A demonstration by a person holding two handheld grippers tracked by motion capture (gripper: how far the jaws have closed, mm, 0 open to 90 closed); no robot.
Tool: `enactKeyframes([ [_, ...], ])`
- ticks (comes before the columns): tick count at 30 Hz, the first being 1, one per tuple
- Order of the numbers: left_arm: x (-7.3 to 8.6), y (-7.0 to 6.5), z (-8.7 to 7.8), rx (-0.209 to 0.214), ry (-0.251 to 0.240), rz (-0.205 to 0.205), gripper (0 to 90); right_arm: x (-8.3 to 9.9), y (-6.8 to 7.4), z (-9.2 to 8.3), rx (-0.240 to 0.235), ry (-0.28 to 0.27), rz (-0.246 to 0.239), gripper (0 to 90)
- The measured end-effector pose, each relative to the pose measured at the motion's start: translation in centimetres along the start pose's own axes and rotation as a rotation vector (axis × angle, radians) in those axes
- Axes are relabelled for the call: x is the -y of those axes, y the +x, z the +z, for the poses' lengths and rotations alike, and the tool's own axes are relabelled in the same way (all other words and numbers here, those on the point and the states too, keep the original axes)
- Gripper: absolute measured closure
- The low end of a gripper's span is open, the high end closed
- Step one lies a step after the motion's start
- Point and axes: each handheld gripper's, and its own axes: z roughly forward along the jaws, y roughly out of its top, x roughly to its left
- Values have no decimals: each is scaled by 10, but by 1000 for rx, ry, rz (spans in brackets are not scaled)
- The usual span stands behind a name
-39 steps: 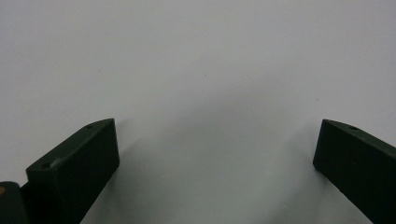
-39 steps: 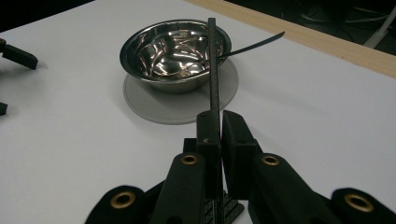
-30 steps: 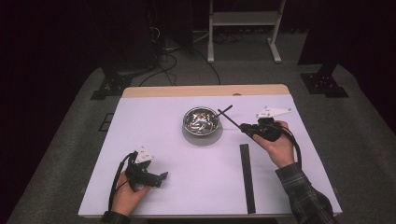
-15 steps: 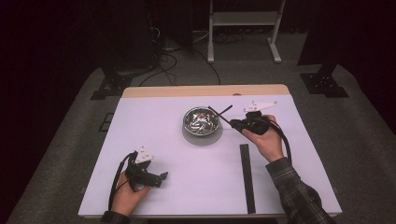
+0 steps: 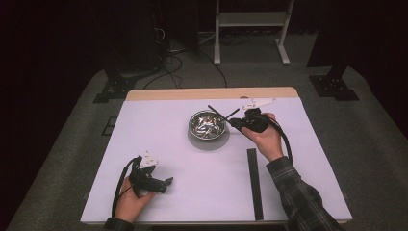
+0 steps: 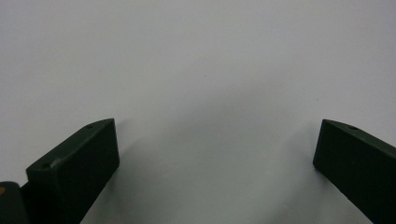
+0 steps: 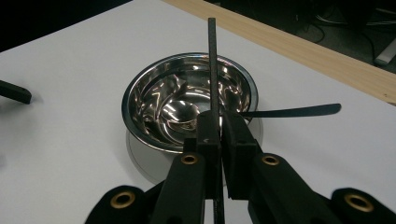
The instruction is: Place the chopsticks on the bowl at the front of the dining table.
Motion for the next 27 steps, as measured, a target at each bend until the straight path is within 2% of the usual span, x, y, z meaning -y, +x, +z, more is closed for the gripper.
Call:
enactKeyframes([
  [10, 0, 0, 0, 0, 0, -1, 0, -10, 3, 23, -2, 23, -19, 857],
  [21, 0, 0, 0, 0, 0, 0, 0, -23, 0, 48, -6, 31, 1, 857],
  [27, 0, 0, 0, 0, 0, 0, 0, -28, 0, 61, -8, 44, -4, 856],
])
